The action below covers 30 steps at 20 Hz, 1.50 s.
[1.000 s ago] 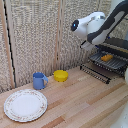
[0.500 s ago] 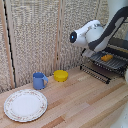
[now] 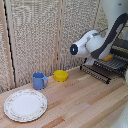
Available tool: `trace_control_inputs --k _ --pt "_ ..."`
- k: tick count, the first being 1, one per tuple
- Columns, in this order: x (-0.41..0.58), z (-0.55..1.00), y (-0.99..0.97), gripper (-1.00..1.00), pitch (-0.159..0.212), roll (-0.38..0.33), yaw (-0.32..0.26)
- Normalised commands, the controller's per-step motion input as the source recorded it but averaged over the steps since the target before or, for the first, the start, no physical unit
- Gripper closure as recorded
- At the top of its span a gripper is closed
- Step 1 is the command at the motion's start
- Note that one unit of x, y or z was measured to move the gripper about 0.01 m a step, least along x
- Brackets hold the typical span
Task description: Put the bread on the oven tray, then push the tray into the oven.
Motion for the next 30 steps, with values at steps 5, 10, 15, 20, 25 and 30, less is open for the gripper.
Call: trace_control_inputs --k 5,10,15,20,25,30 --pt "0.483 -0.27 -0.05 -1.00 0.141 -0.052 0.127" --pt "0.475 0.06 -0.39 -1.00 0.000 -0.014 -0.204" --pt "0.535 -0.01 -0.31 -1.00 0.001 -0.005 -0.252" --pt "0.361 -0.11 -0.29 -1.00 0.013 0.015 -0.110" --pt "0.237 -0.04 -0.24 1.00 0.052 0.044 -0.021" --pt "0.218 0.00 -0.09 1.00 0.040 0.035 -0.021"
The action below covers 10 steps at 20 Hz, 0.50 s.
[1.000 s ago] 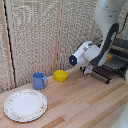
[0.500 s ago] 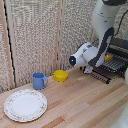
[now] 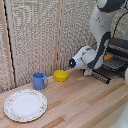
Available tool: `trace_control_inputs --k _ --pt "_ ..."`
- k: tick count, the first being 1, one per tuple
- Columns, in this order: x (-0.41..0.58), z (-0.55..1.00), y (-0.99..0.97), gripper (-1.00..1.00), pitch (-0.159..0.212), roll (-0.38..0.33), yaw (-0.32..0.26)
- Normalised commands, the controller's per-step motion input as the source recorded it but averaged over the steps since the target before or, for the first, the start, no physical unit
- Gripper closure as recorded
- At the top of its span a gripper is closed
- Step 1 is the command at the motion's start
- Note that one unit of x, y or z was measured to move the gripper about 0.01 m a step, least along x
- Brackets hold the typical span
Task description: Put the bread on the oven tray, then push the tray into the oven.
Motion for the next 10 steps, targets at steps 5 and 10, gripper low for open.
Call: trace_control_inputs --k 5,10 --pt "0.263 0.01 0.00 1.00 0.036 0.013 -0.024" --pt "0.259 0.30 -0.15 1.00 0.123 0.103 -0.009"
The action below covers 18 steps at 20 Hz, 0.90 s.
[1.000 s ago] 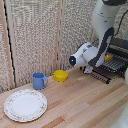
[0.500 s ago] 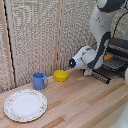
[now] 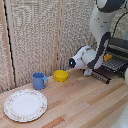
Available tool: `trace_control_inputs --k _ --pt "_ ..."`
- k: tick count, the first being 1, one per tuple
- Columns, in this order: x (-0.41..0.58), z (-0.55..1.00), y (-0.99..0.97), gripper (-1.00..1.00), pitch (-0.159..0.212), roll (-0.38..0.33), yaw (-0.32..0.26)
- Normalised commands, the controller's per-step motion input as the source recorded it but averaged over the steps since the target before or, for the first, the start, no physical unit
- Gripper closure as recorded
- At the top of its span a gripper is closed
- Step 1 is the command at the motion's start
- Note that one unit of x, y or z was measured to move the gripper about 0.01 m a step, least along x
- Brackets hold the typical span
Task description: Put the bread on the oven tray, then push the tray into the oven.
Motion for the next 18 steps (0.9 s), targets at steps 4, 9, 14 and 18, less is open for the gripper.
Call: trace_control_inputs --k 4,9,14,18 --pt "0.260 0.56 -0.32 1.00 0.185 0.152 -0.002" --pt "0.187 0.64 -0.41 1.00 0.152 0.140 -0.065" --pt "0.354 0.77 -0.29 1.00 0.046 0.081 -0.128" --pt "0.376 0.70 -0.18 1.00 0.009 0.073 -0.165"
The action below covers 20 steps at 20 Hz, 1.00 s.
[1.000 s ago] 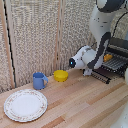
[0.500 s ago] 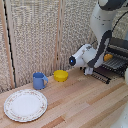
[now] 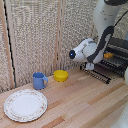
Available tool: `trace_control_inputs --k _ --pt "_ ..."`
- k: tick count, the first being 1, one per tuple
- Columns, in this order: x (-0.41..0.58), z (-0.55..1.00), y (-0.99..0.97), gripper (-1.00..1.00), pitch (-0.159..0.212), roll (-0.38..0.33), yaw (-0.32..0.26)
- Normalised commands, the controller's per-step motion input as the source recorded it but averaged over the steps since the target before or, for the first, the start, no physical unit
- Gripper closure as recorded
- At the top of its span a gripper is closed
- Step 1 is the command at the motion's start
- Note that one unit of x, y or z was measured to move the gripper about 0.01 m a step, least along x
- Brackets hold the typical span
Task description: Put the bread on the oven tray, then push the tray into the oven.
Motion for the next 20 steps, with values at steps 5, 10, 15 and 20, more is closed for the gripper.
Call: trace_control_inputs --k 5,10,15,20 --pt "0.351 0.45 -0.68 1.00 0.010 0.157 -0.039" --pt "0.212 0.39 -0.98 1.00 -0.008 0.068 -0.004" --pt "0.084 0.46 -1.00 1.00 -0.003 0.050 0.000" --pt "-0.063 0.48 -1.00 1.00 -0.052 0.013 0.031"
